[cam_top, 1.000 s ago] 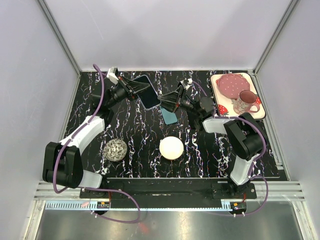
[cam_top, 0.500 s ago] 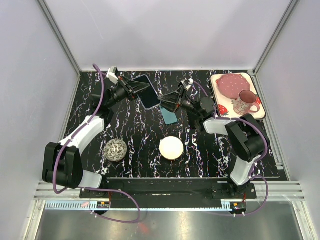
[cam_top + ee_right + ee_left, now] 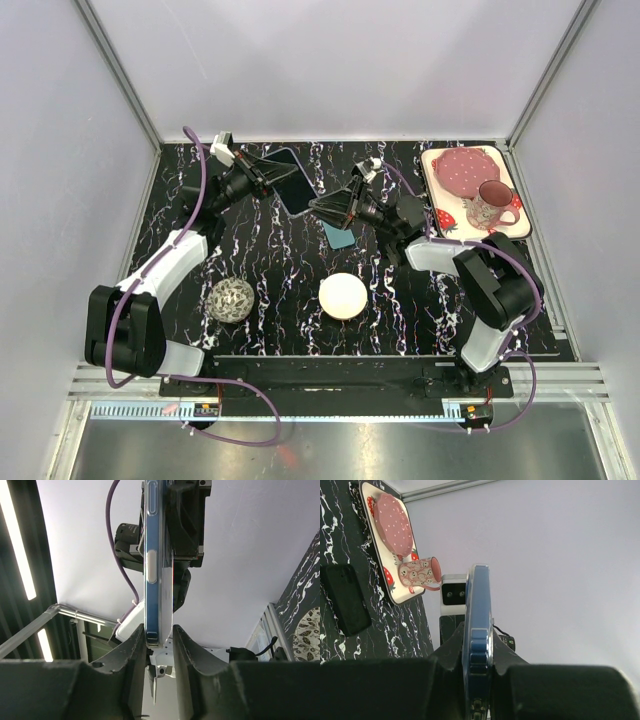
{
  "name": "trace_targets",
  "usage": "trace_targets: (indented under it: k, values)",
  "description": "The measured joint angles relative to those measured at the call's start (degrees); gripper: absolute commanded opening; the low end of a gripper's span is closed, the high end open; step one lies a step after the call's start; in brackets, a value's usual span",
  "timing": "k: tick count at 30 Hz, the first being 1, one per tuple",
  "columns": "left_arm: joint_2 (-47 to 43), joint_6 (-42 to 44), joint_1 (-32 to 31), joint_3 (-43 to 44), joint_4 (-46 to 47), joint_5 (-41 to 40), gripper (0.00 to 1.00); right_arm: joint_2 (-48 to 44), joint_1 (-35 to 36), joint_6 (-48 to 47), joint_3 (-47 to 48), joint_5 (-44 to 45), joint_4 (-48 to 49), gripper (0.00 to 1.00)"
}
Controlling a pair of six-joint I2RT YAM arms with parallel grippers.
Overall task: Take the phone out of the phone case
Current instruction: Remove the phone case from the phone.
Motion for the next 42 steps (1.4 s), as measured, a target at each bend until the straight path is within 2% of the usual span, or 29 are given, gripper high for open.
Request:
trace_targets:
  k: [1, 2, 4, 5, 13, 21, 26, 36, 42]
  values:
    - [0.0, 0.1, 0.0, 0.0, 0.0, 0.0, 0.00, -0.2, 0.3, -0.5, 0.0, 0.0, -0.4, 0.27]
    - [0.0, 0.1, 0.0, 0.0, -0.1, -0.1, 0.00, -0.4, 0.4, -0.9, 0.0, 0.0, -0.7, 0.19]
    - [0.0, 0.3, 0.1, 0.0, -0.5, -0.2, 0.00, -0.6, 0.5, -1.6, 0.0, 0.0, -1.0, 0.10]
    - [0.0, 0.4, 0.1, 0.0, -0.7, -0.3, 0.00, -0.6, 0.5, -2.2, 0.0, 0.1, -1.1, 0.00]
    - [0.0, 0.1, 0.5, 0.0, -1.4, -0.8, 0.00, 0.8, 0.7, -0.5, 0.7, 1.0, 0.2, 0.00]
    - [0.0, -4.5, 3.4, 0.2, 3.1, -1.7, 0.00, 4.9, 2.2, 4.9, 8.2, 3.0, 0.4, 0.00]
    - [0.8, -7.5, 4.5, 4.4, 5.5, -0.4, 0.00, 4.9, 3.1, 6.7, 12.5, 6.2, 0.3, 0.00]
    - [1.6, -17.6, 6.1, 7.5, 24.2, -4.2, 0.00, 8.3, 4.7, 7.0, 26.8, 8.8, 2.5, 0.00]
    - [1.7, -19.6, 6.5, 10.3, 27.9, -7.5, 0.00, 12.5, 5.3, 9.1, 34.5, 12.2, 6.3, 0.00]
